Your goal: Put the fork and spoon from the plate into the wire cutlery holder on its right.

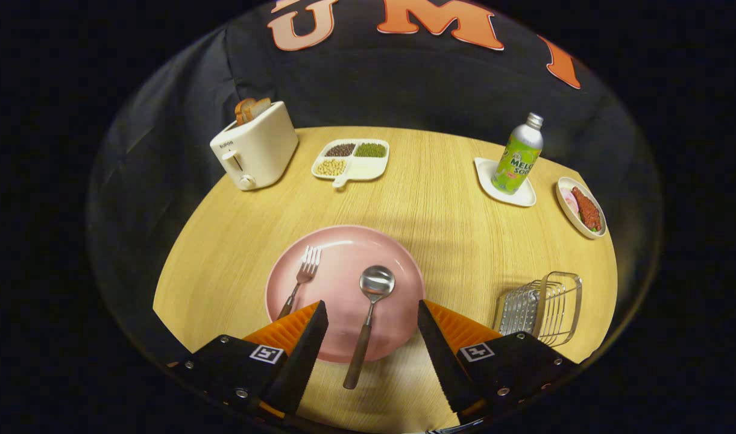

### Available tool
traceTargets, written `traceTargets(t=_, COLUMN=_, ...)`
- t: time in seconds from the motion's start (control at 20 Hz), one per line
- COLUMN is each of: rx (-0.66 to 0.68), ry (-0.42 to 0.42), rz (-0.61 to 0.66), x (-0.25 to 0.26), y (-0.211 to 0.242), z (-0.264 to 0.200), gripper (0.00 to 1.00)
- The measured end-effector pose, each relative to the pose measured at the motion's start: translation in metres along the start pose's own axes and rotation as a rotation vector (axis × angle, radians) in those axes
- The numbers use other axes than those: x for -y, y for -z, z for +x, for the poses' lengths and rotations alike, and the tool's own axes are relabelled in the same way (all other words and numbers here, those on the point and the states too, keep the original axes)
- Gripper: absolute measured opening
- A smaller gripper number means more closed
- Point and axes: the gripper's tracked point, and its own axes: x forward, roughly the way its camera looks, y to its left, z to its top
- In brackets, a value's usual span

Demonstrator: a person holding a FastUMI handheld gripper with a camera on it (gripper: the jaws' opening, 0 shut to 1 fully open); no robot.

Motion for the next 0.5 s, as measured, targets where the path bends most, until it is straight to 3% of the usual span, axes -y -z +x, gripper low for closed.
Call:
traceTargets(t=0.25, rx=-0.108, ry=0.021, rz=-0.006, x=-0.004, y=0.025, z=0.021, gripper=0.78)
traceTargets(t=0.5, rx=-0.207, ry=-0.007, rz=0.029, x=-0.018, y=0.045, z=0.035, gripper=0.52)
